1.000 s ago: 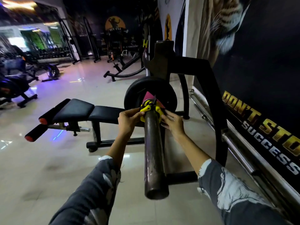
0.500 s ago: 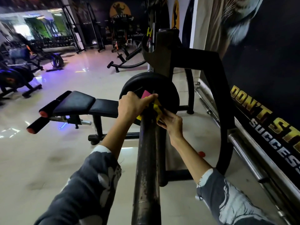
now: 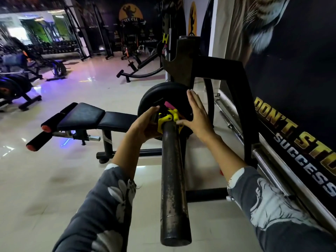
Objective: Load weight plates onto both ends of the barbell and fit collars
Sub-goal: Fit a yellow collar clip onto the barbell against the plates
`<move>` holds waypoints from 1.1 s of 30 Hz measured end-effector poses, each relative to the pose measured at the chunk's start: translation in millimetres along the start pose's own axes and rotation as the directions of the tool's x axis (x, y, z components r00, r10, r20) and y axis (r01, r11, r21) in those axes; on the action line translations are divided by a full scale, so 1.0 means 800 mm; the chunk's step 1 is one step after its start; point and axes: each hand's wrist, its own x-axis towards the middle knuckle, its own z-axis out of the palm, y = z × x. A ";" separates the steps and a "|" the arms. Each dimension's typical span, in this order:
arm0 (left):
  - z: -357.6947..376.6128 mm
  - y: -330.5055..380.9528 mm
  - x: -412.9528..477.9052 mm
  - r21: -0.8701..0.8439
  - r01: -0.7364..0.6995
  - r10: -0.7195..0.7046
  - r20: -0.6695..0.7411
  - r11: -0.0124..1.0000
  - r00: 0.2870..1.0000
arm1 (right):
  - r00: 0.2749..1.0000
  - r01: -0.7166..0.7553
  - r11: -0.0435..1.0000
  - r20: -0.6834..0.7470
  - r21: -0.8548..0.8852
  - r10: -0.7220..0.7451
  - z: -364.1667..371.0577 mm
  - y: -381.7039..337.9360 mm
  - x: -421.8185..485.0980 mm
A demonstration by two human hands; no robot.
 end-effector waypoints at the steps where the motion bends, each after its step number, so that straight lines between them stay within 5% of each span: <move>1: -0.003 -0.004 0.003 -0.023 -0.002 0.002 -0.021 1.000 1.000 | 1.000 0.004 1.000 -0.024 0.024 -0.004 0.002 0.002 -0.001; 13: -0.016 -0.034 0.032 -0.199 -0.072 0.036 -0.181 0.977 0.983 | 0.996 0.023 0.997 -0.091 0.069 -0.017 0.008 0.009 0.000; 15: -0.010 -0.030 0.022 -0.149 -0.105 0.070 -0.227 0.983 0.971 | 0.997 0.013 0.998 -0.072 0.056 -0.009 0.005 0.005 -0.001; 17: -0.004 -0.033 0.004 0.093 -0.213 0.232 -0.320 0.973 0.919 | 0.999 -0.014 1.000 -0.043 0.021 0.015 0.003 -0.001 -0.004; 20: 0.004 -0.055 -0.039 0.621 -0.342 0.584 -0.235 0.705 0.777 | 0.997 -0.074 0.995 -0.026 -0.072 0.072 0.003 -0.011 -0.025; 23: 0.005 -0.087 -0.084 0.830 -0.422 0.759 -0.004 0.366 0.651 | 0.996 -0.092 0.991 -0.021 -0.101 0.090 0.006 -0.019 -0.082; 33: 0.001 -0.172 -0.218 0.904 -0.374 0.783 0.074 0.210 0.618 | 0.988 -0.142 0.990 -0.053 0.012 0.143 -0.012 -0.077 -0.262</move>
